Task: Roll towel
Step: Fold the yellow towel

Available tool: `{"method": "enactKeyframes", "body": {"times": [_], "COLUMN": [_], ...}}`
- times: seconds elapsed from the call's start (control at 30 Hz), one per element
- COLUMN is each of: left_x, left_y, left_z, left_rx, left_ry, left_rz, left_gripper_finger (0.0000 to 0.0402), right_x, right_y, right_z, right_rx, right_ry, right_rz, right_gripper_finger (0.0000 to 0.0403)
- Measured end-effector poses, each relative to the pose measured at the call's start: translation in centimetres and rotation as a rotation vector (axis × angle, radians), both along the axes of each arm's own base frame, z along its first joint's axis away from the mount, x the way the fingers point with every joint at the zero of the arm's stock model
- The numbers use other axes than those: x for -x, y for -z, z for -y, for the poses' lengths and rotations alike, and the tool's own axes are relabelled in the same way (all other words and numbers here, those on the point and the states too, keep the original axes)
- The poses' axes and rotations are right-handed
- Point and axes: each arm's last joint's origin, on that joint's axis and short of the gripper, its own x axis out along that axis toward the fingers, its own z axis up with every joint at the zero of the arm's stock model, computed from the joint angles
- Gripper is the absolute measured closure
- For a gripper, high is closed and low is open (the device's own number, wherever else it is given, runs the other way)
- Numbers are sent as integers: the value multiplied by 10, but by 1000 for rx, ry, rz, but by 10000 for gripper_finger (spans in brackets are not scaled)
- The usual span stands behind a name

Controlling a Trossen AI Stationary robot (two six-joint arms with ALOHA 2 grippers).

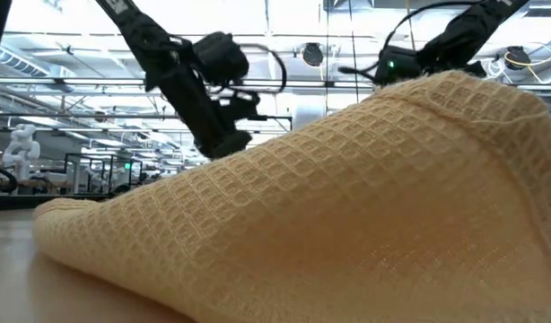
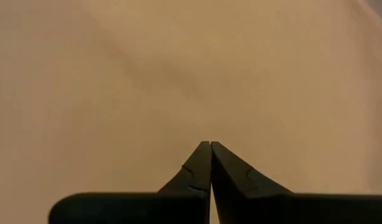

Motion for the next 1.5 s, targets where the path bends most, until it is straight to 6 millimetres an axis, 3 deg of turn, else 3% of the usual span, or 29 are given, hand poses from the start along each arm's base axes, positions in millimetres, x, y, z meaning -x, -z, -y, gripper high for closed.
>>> {"method": "enactKeyframes", "body": {"times": [0.33,0.57,0.7,0.83,1.0,1.13,1.33,1.5], "left_x": [14,20,24,20,15,8,-1,1], "left_y": [35,43,32,-3,-38,-59,-65,-60], "left_z": [-51,-72,-71,-64,-29,15,89,126], "left_rx": [61,82,92,98,118,132,144,84], "left_ry": [-180,-319,-306,-270,-140,17,251,267], "left_rz": [-92,-65,-57,38,157,224,278,265], "left_gripper_finger": [224,224,224,224,224,224,224,224], "right_x": [14,13,15,18,14,14,16,19], "right_y": [24,38,38,31,0,-28,-53,-53], "right_z": [39,65,74,72,51,20,-33,-64], "right_rx": [-17,-68,-51,-65,-32,-20,-40,-77], "right_ry": [66,55,59,78,47,-19,-152,-226], "right_rz": [-66,2,31,41,140,236,426,530], "right_gripper_finger": [403,403,403,403,403,403,403,403]}}
